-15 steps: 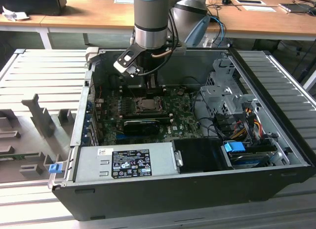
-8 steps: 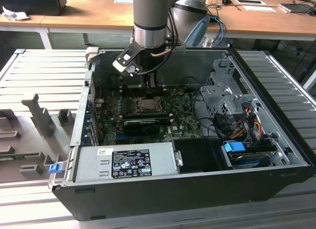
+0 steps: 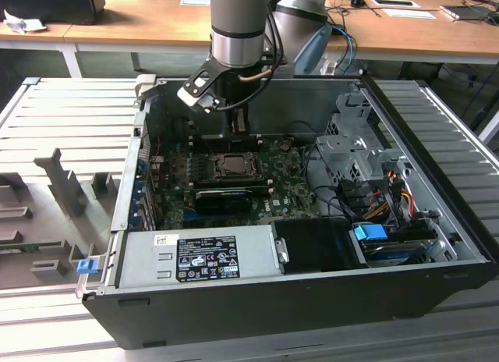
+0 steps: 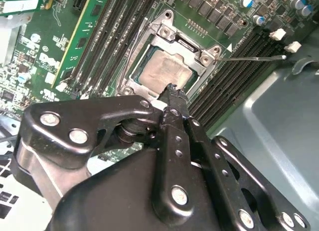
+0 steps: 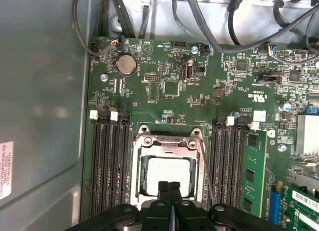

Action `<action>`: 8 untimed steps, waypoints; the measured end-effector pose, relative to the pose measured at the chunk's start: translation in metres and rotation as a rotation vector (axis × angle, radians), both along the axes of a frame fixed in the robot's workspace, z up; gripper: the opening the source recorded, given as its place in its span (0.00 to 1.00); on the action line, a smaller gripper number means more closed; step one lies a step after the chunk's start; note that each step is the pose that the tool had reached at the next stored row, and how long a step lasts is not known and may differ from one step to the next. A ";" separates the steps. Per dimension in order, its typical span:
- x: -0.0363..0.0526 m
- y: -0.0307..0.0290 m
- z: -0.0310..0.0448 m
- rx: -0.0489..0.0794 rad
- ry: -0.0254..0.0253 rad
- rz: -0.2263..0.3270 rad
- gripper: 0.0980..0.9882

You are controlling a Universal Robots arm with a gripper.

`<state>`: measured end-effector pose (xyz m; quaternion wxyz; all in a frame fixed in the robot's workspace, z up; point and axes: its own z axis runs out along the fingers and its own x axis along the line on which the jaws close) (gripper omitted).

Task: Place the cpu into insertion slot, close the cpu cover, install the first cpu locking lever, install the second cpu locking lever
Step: 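Install the first cpu locking lever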

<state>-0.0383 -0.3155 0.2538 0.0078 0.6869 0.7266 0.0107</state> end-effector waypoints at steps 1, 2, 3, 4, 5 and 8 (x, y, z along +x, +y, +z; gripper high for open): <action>0.0000 0.0000 0.0037 0.000 -0.0001 0.000 0.01; 0.0000 0.0000 0.0077 0.000 0.0000 0.000 0.01; 0.0000 0.0000 0.0130 0.000 0.0000 0.000 0.01; 0.0000 0.0000 0.0160 0.000 0.0000 0.000 0.01; 0.0000 0.0000 0.0198 0.000 0.0000 0.000 0.01; 0.0000 0.0000 0.0269 -0.001 0.0001 0.000 0.01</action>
